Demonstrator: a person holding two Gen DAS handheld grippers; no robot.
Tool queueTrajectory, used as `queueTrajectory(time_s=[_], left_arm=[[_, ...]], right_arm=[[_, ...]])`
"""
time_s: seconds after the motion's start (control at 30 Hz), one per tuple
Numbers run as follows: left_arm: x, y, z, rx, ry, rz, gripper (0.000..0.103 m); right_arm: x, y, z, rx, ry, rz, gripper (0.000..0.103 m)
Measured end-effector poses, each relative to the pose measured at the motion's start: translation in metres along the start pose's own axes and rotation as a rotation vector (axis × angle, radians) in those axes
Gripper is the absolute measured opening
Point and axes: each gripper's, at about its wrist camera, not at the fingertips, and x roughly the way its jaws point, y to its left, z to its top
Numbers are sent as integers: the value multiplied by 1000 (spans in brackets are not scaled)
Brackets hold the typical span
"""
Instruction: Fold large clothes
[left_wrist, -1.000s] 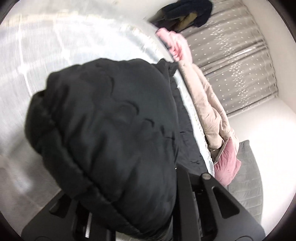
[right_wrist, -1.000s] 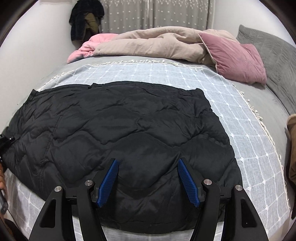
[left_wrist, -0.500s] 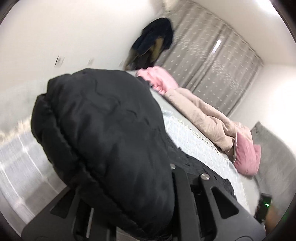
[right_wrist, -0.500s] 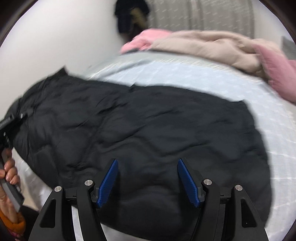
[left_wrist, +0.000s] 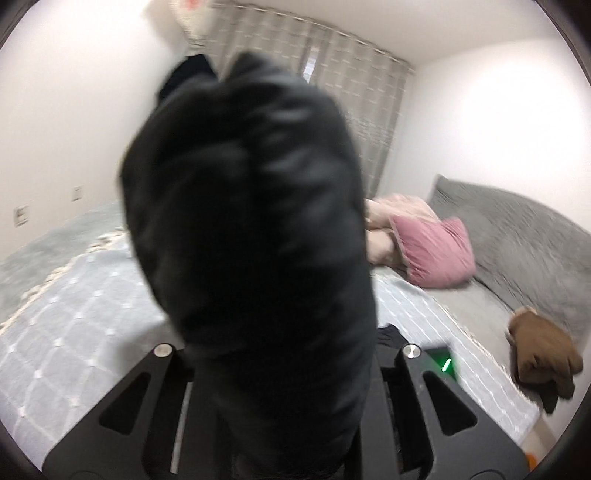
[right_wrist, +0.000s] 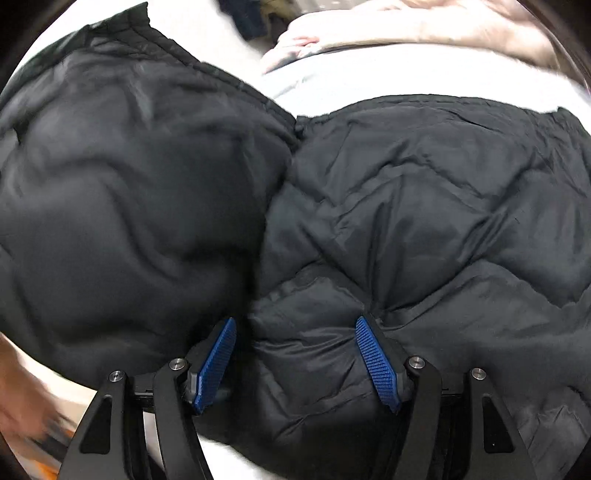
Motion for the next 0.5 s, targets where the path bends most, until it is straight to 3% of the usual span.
queueTrajectory(time_s=[0.07, 0.2, 0.27, 0.4, 0.5], left_arm=[[10, -19, -9, 47, 34, -48, 22], [35, -52, -30, 145, 128, -133, 27], [52, -68, -47, 206, 215, -183, 33], [79, -86, -85, 310, 393, -258, 41], [83, -95, -105, 433, 448, -298, 56]], right_arm=[[-27, -14, 8, 34, -66, 18, 69], [-84, -54, 18, 107, -205, -27, 69], [-107, -80, 17, 168, -250, -58, 69], [-128, -110, 10, 251, -295, -122, 69], [-137, -133, 7, 311, -286, -149, 69]])
